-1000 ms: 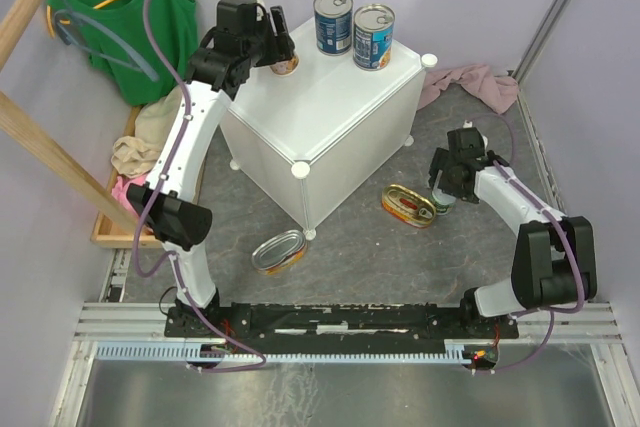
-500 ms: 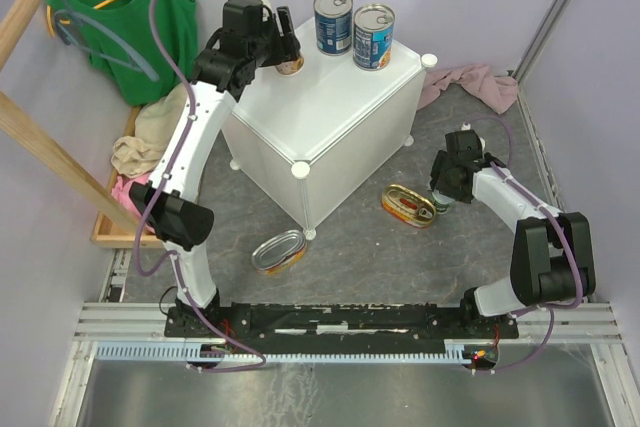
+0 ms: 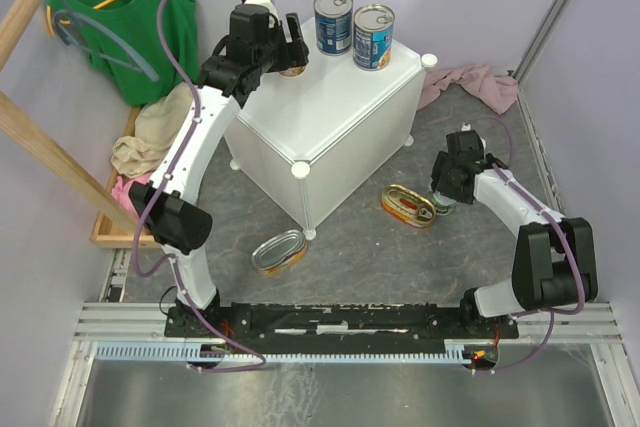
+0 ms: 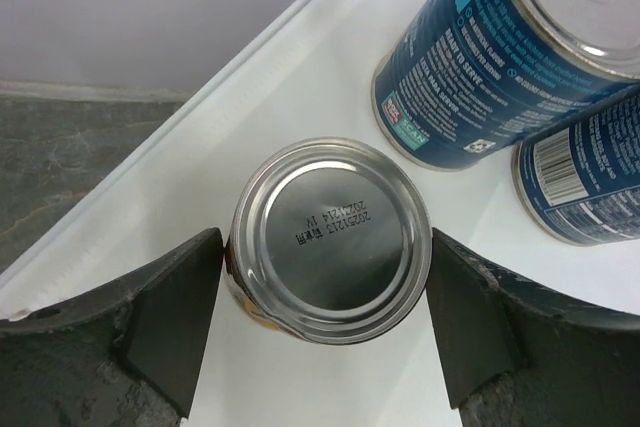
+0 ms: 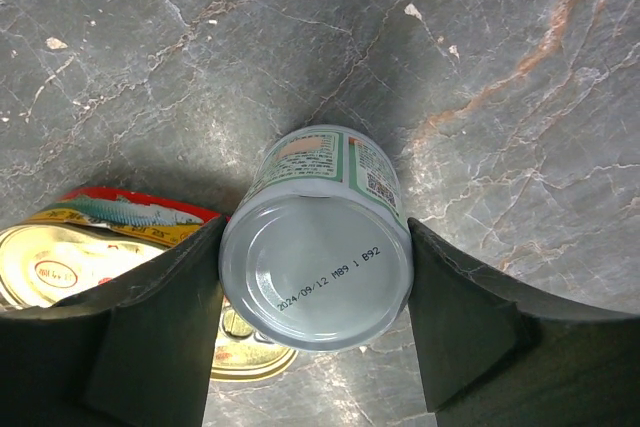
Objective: Place and organize the canned foods onto the counter
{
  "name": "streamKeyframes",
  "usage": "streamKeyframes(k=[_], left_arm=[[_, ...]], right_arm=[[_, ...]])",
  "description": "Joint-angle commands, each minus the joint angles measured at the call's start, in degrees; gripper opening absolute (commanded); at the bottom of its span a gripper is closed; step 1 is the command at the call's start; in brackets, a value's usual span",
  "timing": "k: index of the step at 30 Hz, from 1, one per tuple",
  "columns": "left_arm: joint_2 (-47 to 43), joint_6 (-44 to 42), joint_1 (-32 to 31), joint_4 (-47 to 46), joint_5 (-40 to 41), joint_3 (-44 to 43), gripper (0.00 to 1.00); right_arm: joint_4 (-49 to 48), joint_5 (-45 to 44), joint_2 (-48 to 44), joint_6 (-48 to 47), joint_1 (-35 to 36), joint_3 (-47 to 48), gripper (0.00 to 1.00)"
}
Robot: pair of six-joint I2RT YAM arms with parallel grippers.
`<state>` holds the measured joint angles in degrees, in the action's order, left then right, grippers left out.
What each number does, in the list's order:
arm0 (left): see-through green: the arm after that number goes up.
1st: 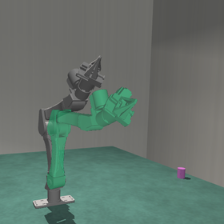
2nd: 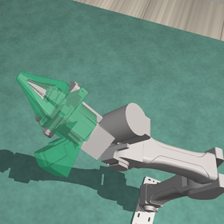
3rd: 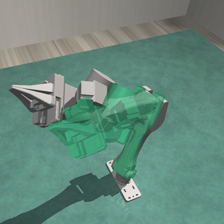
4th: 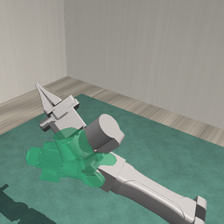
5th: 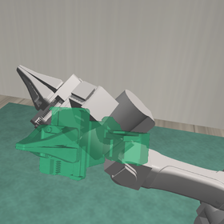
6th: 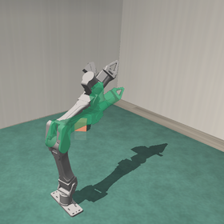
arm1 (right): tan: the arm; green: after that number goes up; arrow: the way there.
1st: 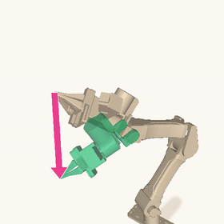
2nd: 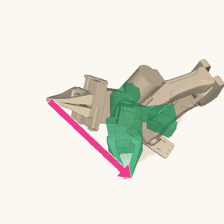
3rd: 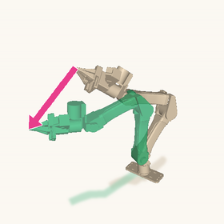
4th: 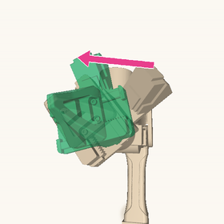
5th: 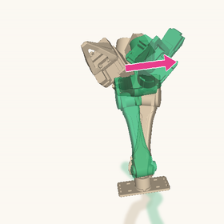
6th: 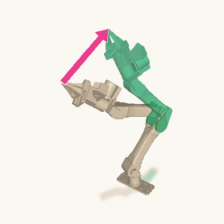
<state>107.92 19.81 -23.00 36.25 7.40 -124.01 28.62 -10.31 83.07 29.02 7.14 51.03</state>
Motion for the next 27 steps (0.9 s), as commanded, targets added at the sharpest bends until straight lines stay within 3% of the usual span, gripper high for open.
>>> streamKeyframes(k=[1, 5, 10, 27], left_arm=[[-4.3, 1.0, -0.3, -1.8, 1.1, 3.1, 0.86], [-5.5, 1.3, -0.4, -2.2, 2.1, 3.8, 0.96], [-6.6, 1.7, -0.7, -3.1, 2.3, 3.9, 1.0], [-11.3, 2.7, -1.6, -4.3, 4.1, 4.9, 0.99]], right_arm=[[-0.3, -0.3, -4.8, -1.3, 0.4, 2.5, 0.11], [0.9, -0.9, -6.8, -1.8, 0.8, 3.7, 0.1], [3.4, -1.4, -9.5, -2.4, 1.1, 5.7, 0.09], [11.8, -2.1, -18.7, -3.7, 4.8, 20.2, 0.09]])
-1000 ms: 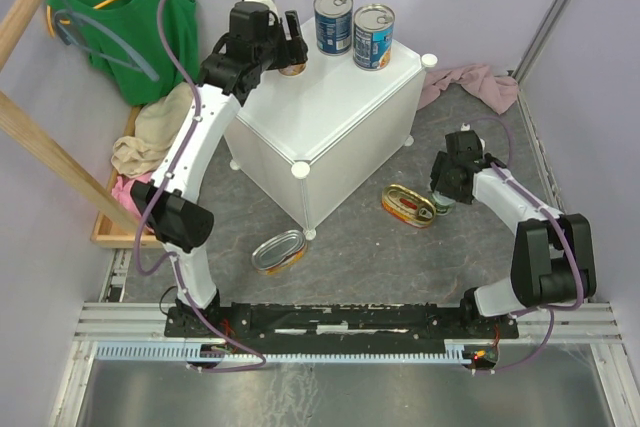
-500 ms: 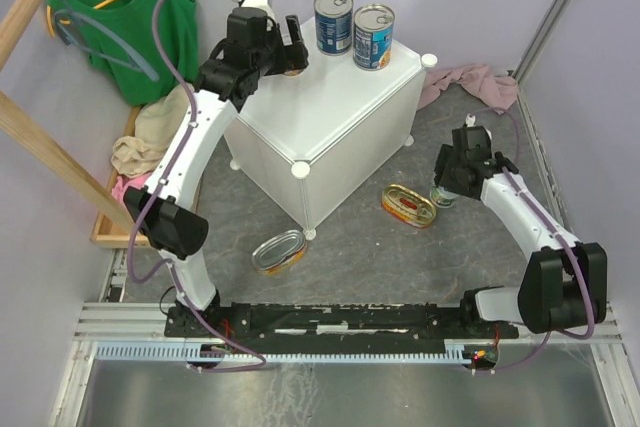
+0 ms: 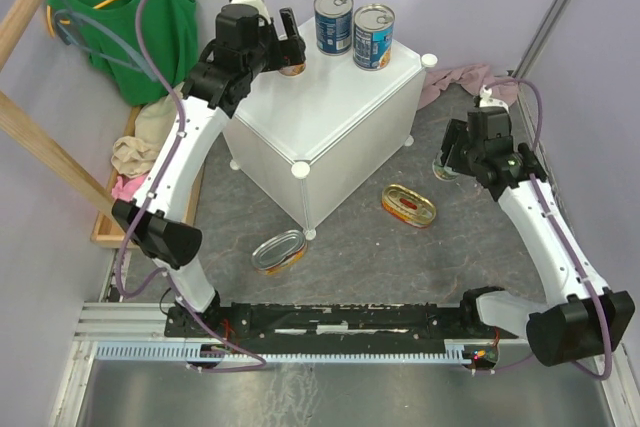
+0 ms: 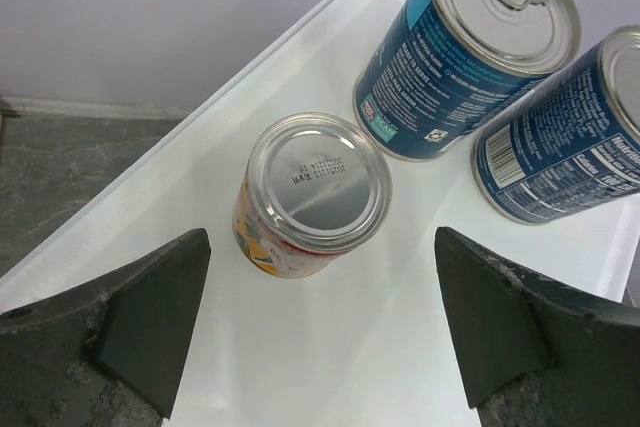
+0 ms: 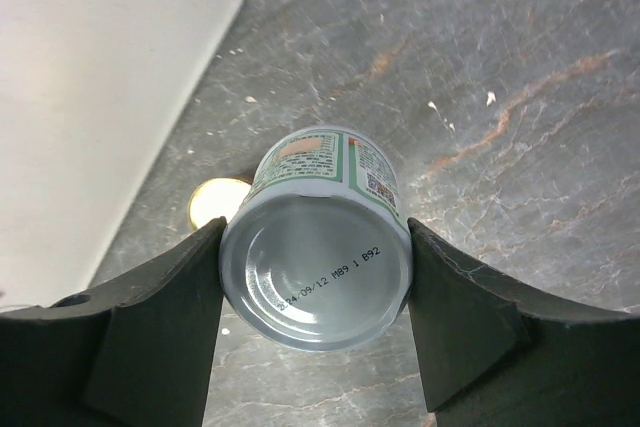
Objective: Place and organize the canned foods onto the counter
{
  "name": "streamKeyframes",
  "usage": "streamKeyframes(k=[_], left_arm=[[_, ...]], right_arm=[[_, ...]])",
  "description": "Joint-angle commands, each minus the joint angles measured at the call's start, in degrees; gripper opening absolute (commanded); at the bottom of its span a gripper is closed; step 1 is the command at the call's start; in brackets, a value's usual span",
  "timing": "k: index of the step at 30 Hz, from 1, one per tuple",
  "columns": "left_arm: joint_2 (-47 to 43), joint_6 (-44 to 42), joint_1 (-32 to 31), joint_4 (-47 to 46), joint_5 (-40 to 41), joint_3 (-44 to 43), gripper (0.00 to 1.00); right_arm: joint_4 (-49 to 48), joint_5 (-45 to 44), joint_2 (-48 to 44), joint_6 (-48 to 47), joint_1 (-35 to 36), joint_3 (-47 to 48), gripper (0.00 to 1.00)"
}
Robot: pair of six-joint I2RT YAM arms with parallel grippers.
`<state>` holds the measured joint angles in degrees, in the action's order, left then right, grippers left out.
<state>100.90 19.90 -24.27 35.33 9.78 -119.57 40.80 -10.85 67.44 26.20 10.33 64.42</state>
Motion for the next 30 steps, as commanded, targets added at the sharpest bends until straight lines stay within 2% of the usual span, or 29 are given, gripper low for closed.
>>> streamKeyframes(k=[1, 13, 24, 30], left_arm=[[-5.0, 2.6, -0.5, -3.6, 1.8, 1.0, 0.99], [-16.7, 2.2, -0.7, -7.7, 6.7, 11.4, 0.99], [-34.6, 4.6, -0.7, -11.6, 11.6, 33.2, 0.99], [-41.6, 6.5, -0.8, -11.7, 12.1, 41.7, 0.97]], right_arm=[[0.1, -1.7, -3.2, -0.9, 2.2, 7.8, 0.09], [2.5, -5.0, -2.0, -2.4, 11.8, 23.2, 0.09], [0.9, -6.3, 4.2, -4.0, 20.6, 33.8, 0.09], [-0.3, -7.7, 10.0, -5.6, 24.9, 40.1, 0.09]])
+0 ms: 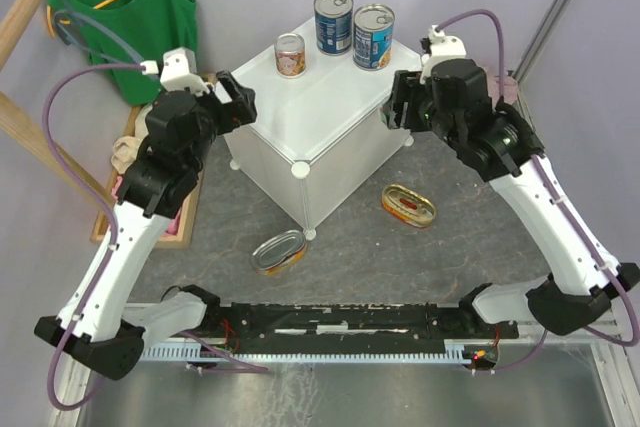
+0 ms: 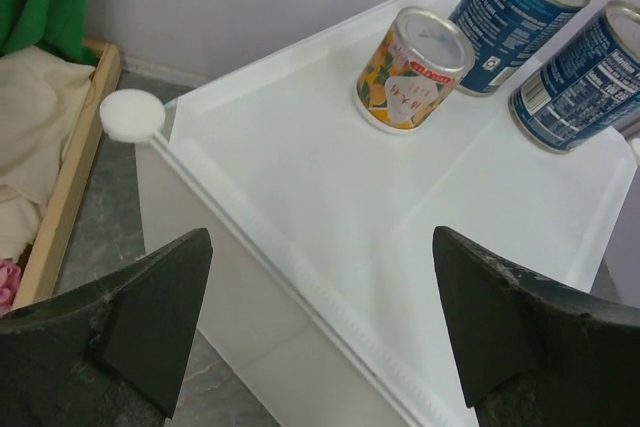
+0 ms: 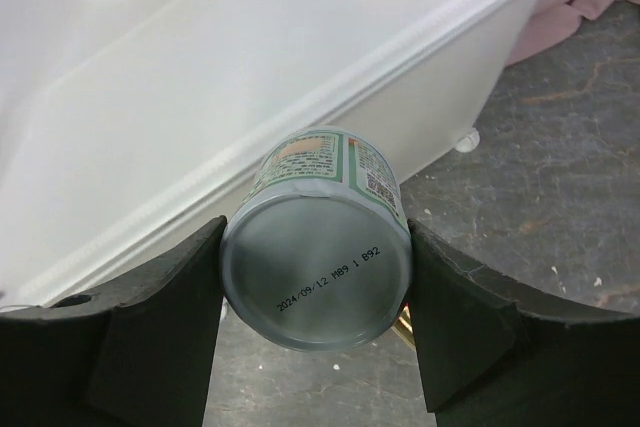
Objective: Place and organize the canned foods onto the counter
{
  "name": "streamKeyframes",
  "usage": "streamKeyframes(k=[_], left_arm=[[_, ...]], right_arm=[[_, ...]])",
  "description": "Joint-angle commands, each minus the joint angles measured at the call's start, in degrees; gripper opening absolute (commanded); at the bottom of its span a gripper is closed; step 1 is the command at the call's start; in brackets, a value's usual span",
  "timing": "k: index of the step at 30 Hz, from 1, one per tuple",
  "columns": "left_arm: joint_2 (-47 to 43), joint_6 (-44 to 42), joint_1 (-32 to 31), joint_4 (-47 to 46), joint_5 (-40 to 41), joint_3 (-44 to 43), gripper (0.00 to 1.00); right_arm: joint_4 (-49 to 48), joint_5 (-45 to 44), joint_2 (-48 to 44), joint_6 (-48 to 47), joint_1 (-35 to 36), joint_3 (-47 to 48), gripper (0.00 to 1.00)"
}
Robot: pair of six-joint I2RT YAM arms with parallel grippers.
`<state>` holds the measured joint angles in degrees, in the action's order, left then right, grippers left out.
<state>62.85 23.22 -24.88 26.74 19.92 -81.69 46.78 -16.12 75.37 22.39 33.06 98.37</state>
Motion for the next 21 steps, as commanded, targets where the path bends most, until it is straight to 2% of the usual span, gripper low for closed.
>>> streamKeyframes(k=[1, 12, 21], left_arm=[[-4.5, 3.3, -0.2, -3.0, 2.3, 4.8, 0.96], [-12.1, 5.9, -0.1, -1.3, 1.7, 15.6, 0.95], [-16.2, 7.1, -0.2, 0.4, 0.9, 19.7, 0.93]], right_arm=[[-6.3, -2.5, 3.0, -2.0, 2.6, 7.3, 0.09], [-5.7, -2.7, 12.4, -3.1, 5.4, 17.8, 0.09], [-4.7, -1.8, 19.9, -3.4, 5.9, 25.7, 0.09]])
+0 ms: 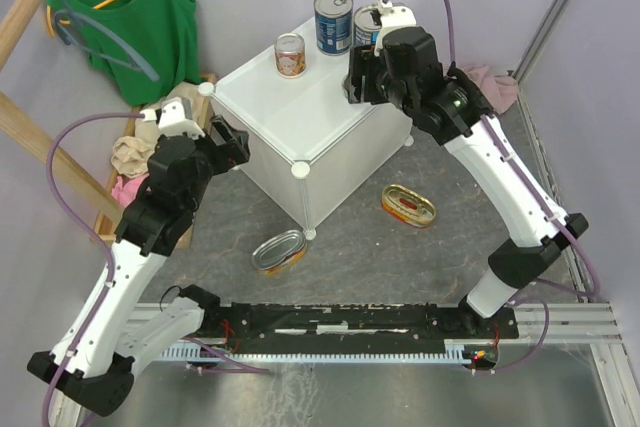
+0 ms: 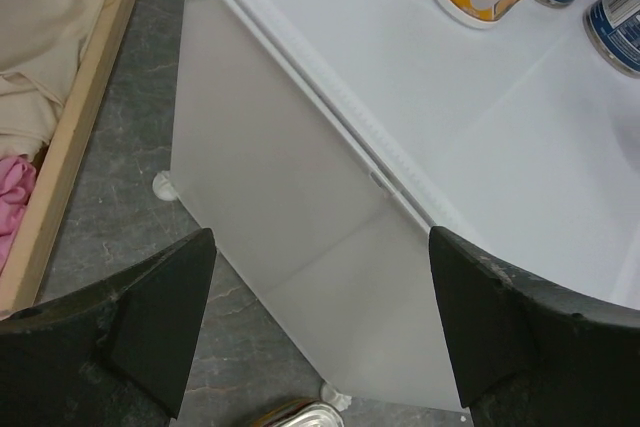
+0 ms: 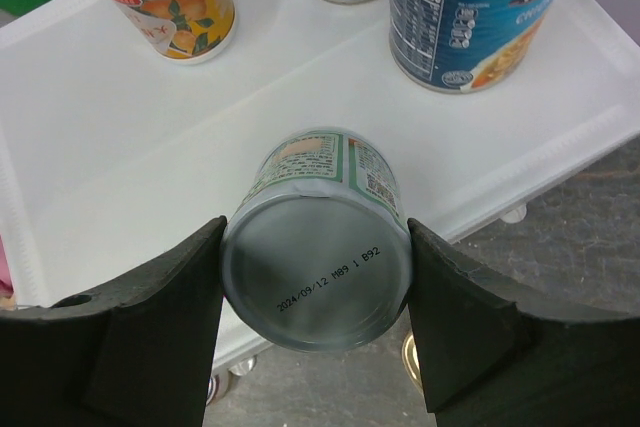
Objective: Place and organize the canned foods onto the counter
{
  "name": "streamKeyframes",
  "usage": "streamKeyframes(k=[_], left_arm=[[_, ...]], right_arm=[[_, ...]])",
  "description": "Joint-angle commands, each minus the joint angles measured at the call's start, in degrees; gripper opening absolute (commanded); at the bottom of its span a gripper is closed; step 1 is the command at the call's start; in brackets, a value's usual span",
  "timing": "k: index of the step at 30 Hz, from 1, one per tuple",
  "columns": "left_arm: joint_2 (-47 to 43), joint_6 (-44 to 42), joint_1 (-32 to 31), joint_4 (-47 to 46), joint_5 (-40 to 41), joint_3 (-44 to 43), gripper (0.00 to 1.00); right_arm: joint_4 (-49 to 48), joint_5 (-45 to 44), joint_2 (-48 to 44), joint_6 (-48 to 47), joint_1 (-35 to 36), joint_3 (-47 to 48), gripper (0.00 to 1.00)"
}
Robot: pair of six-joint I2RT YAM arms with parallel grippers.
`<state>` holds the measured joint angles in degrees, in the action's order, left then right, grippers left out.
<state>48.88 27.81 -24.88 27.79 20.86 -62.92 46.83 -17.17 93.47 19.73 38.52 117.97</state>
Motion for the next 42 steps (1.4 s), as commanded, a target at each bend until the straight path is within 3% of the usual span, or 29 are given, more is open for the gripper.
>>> streamKeyframes(k=[1, 18, 42], left_arm=[[-2.7, 2.7, -0.1, -0.5, -0.1, 1.4, 0.93], [-6.5, 4.1, -0.1, 1.4, -2.3, 6.2, 0.91], [-5.9, 4.9, -0.2, 1.1, -4.0, 6.6, 0.91]], right_arm=[[-4.6, -0.6, 2.7, -0.7, 0.4, 6.9, 0.09], [4.7, -0.1, 17.4, -0.4, 0.5, 28.0, 0.1], [9.9, 0.9, 22.0, 1.8, 0.4, 33.9, 0.17]])
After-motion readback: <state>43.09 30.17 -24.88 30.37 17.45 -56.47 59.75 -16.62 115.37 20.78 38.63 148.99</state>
